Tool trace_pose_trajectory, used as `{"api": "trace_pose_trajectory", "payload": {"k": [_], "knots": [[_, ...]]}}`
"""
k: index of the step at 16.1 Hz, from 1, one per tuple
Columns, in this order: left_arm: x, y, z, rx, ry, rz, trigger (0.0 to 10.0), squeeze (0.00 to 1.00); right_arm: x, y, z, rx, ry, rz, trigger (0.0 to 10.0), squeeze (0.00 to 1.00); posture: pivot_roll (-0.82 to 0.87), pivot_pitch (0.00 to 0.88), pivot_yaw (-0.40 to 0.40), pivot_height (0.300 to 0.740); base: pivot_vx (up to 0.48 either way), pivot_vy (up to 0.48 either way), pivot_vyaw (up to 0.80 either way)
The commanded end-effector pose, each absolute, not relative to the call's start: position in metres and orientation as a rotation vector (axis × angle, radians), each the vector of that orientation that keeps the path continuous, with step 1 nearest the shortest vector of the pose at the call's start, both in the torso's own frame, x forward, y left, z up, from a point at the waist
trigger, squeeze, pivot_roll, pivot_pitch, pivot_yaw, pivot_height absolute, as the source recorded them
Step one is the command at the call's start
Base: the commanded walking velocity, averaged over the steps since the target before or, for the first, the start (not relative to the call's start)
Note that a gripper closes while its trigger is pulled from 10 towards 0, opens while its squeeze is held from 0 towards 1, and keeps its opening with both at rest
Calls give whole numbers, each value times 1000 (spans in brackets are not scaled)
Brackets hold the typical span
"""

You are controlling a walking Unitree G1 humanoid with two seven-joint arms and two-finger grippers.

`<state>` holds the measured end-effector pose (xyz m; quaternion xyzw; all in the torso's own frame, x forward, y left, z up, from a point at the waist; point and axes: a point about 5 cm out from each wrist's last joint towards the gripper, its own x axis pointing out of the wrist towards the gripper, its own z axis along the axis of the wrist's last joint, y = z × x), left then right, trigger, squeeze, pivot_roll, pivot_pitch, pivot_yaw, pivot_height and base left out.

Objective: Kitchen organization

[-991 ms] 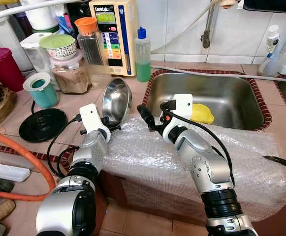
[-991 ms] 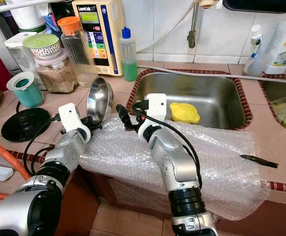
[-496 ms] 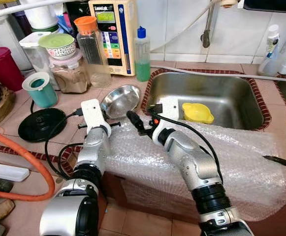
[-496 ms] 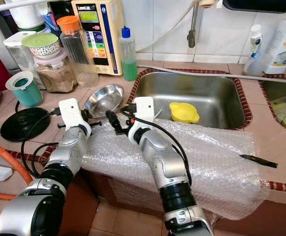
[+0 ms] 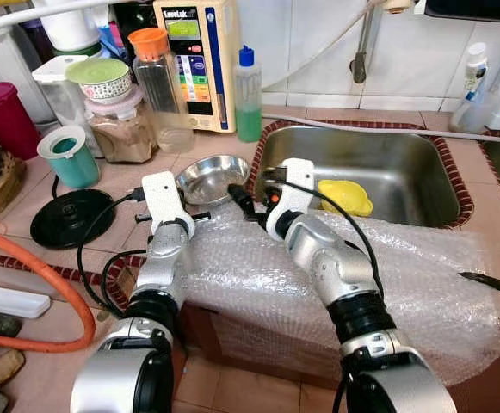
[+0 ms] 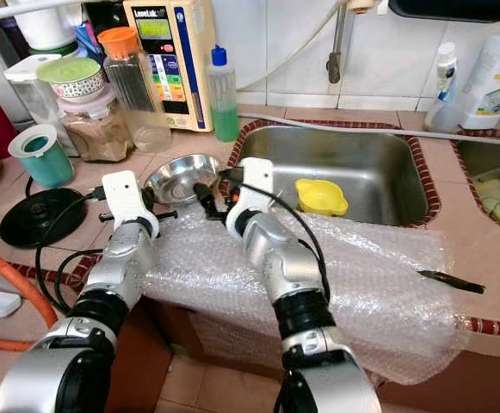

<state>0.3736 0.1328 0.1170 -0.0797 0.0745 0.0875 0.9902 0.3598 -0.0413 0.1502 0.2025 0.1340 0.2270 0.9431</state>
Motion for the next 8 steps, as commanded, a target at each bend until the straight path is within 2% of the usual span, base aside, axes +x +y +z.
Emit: {"api": "trace_pose_trajectory", "payload": {"k": [1,5,8], "knots": [[373,140,120,-144,131,197,0,0,360,-26,157,463,285,491,10000,0,-23,0,89,740,0,0,0],[363,145,114,-151,112,164,0,0,366,-26,142,609,388,443,10000,0,-8,0,83,740,0,0,0],[359,136,116,-160,72,104,0,0,370,-23,143,673,399,454,10000,0,5,0,72,740,0,0,0]]}}
